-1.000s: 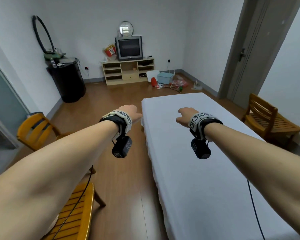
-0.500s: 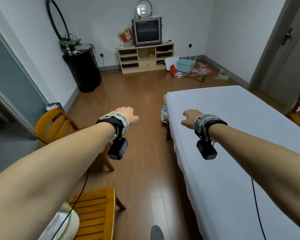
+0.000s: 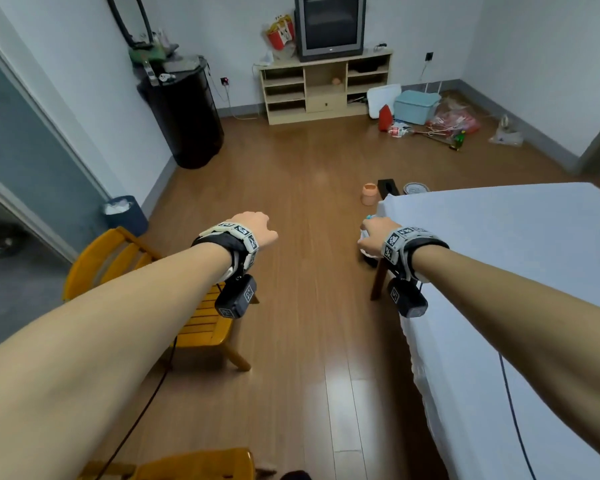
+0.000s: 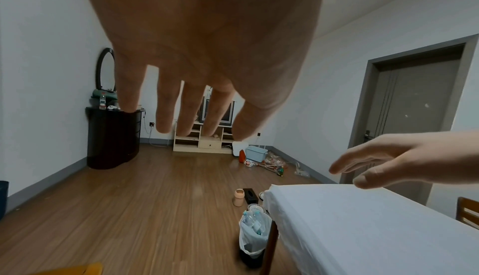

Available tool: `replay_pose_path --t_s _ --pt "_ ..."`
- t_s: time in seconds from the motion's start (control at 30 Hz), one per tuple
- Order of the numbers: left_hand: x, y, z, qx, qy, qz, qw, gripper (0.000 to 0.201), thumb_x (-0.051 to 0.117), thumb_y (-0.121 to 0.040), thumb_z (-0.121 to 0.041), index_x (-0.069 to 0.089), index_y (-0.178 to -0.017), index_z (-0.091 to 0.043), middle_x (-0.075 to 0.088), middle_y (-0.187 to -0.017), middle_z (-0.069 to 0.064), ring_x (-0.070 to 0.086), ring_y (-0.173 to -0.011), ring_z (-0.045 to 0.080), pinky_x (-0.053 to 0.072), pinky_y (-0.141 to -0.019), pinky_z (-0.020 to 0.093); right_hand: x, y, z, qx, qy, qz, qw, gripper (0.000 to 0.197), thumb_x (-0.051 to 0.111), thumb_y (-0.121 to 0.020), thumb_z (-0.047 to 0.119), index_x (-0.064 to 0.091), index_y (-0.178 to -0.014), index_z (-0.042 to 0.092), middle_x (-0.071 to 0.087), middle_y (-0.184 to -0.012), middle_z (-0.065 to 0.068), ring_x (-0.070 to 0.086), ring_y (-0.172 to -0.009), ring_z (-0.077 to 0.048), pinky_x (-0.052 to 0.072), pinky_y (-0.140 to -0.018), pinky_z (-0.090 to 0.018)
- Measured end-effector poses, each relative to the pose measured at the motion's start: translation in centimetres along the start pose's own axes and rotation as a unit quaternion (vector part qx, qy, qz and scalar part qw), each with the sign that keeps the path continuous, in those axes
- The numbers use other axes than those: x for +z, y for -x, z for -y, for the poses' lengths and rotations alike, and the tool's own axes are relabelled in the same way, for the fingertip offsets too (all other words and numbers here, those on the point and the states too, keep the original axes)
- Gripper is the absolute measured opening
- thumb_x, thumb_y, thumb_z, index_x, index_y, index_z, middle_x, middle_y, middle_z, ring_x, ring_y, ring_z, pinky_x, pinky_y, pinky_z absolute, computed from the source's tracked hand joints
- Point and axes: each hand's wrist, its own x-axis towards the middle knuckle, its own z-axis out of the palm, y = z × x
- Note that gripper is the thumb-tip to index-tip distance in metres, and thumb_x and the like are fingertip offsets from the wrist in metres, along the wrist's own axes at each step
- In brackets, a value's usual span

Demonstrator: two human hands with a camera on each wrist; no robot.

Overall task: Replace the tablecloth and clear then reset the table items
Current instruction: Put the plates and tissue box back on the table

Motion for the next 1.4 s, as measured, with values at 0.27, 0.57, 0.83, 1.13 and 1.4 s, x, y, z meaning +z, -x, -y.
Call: replay_pose_path --t_s 0.27,0.57,0.83,1.13,1.4 --pt "-2.8 -23.6 2.6 0.051 0.008 0.005 0.999 0.048 0.047 -0.087 -0.04 0.055 -0.127 -0.014 0.062 -0.12 0.01 0.06 -0.102 0.031 0.044 -0.075 0.033 -3.9 -19.7 -0.2 0.035 0.025 0.003 0.999 0.033 0.051 -0.079 0.036 0.056 -0.099 0.01 0.06 -0.103 -0.011 0.059 -0.098 -0.032 0.05 -0.083 -0.037" --pt "-10.8 -48.1 1.6 0.115 -0.014 0.002 0.993 0.042 0.047 -0.089 -0.04 0.059 -0.116 -0.01 0.064 -0.109 0.012 0.059 -0.09 0.031 0.043 -0.07 0.032 -13.0 -38.0 -4.2 0.114 -0.018 -0.034 0.993 0.034 0.055 -0.087 0.025 0.057 -0.116 0.007 0.062 -0.114 -0.015 0.059 -0.102 -0.031 0.047 -0.076 -0.032" --pt "-12.5 -70.3 -4.2 0.168 -0.028 -0.001 0.985 0.045 0.045 -0.088 -0.043 0.058 -0.118 -0.012 0.063 -0.112 0.01 0.06 -0.095 0.031 0.047 -0.074 0.034 -14.8 -57.1 -11.2 0.172 -0.026 -0.021 0.984 0.033 0.055 -0.092 0.027 0.055 -0.119 0.007 0.06 -0.116 -0.014 0.059 -0.103 -0.03 0.045 -0.072 -0.031" --pt "-18.3 -94.4 -10.6 0.202 -0.059 0.01 0.978 0.059 0.043 -0.089 -0.047 0.045 -0.138 -0.013 0.056 -0.133 0.012 0.058 -0.113 0.033 0.05 -0.091 0.042 -19.5 -79.4 -19.5 0.213 -0.075 0.013 0.974 0.028 0.056 -0.088 0.031 0.055 -0.105 0.009 0.062 -0.099 -0.01 0.06 -0.084 -0.028 0.048 -0.067 -0.032" --pt "-21.4 -114.1 -17.5 0.237 -0.046 0.026 0.97 0.058 0.046 -0.09 -0.045 0.044 -0.14 -0.016 0.054 -0.135 0.012 0.056 -0.115 0.034 0.049 -0.09 0.04 -24.0 -96.9 -26.2 0.271 -0.101 0.019 0.957 0.046 0.054 -0.089 0.027 0.052 -0.13 0.007 0.058 -0.128 -0.016 0.057 -0.112 -0.032 0.05 -0.091 -0.038"
